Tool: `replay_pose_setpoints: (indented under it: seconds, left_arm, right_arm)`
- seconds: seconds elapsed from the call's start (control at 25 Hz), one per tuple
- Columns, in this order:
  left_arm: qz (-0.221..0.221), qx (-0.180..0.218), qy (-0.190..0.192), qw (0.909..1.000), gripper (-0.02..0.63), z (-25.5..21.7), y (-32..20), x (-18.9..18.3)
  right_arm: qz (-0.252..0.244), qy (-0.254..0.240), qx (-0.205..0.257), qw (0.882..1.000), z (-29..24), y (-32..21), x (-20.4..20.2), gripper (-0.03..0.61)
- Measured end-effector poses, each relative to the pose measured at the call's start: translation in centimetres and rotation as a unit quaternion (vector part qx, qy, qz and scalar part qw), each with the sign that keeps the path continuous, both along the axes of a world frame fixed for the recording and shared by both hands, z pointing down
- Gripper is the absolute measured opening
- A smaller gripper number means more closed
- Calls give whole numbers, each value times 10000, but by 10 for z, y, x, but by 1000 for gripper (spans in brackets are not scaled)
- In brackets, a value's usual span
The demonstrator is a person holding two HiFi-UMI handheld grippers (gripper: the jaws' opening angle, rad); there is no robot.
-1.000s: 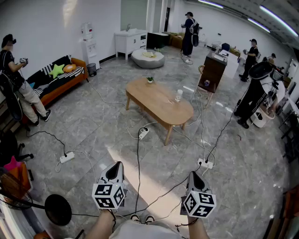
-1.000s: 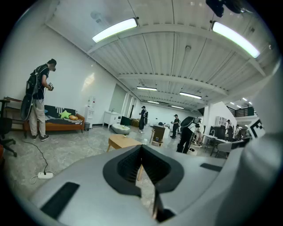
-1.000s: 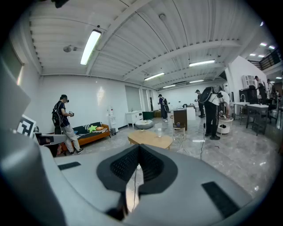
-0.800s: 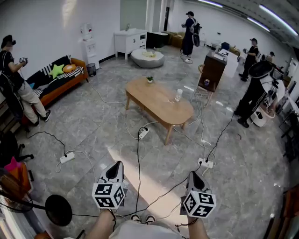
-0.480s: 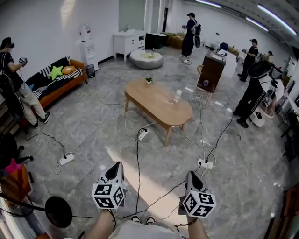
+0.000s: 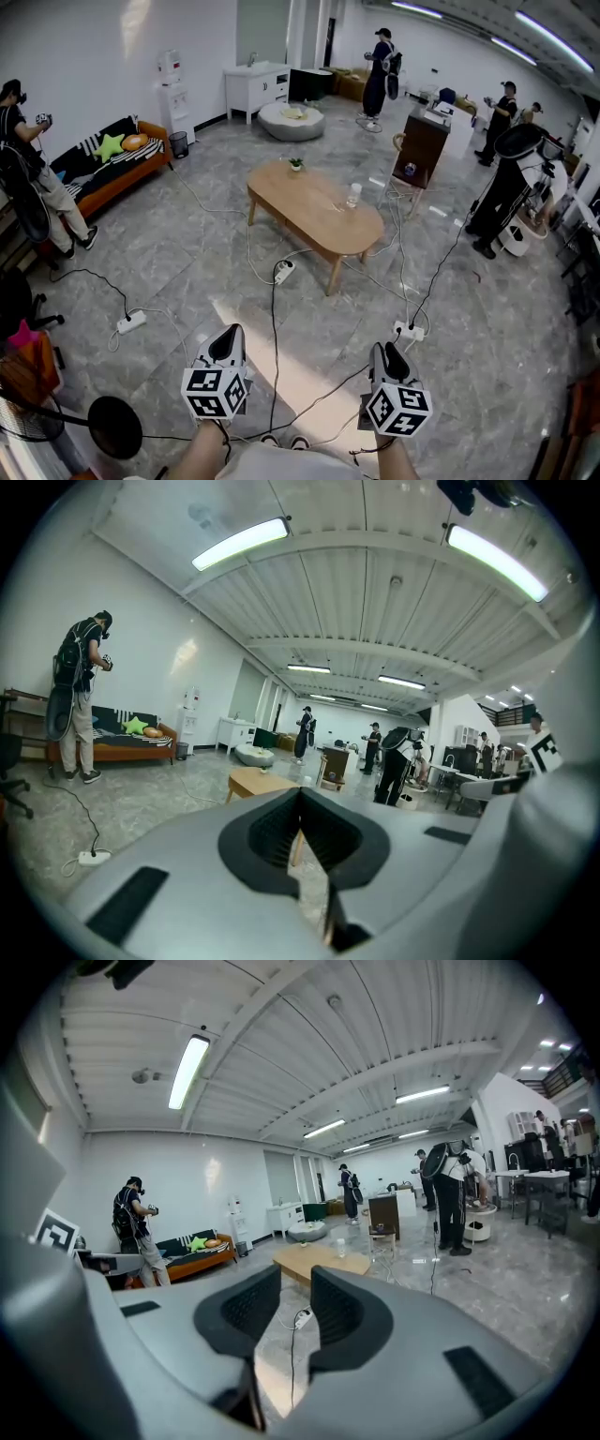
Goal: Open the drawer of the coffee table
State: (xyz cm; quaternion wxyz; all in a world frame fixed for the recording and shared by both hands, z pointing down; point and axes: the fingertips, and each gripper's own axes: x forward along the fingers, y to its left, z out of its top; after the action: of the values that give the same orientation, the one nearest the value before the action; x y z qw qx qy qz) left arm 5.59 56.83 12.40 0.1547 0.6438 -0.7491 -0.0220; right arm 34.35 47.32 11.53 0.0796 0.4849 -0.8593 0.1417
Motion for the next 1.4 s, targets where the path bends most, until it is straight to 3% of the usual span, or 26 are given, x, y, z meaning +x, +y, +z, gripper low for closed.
replay_pose_setpoints:
  seconds: [0.2,0.72,1.4]
  left_arm:
    - [-36,31,2,10000,-6,-3,-3,3]
    - [-162,82,10,9998,-6,-7,2,6]
    - [-225,39,-13,9997,-6,-4,0,11]
  right_arm:
    - [42,39,31,10000,-3,-5,8,121]
    - [73,39,86,9999,-3,-5,17,288]
    - [39,136,423,9990,-3,-15,18,569]
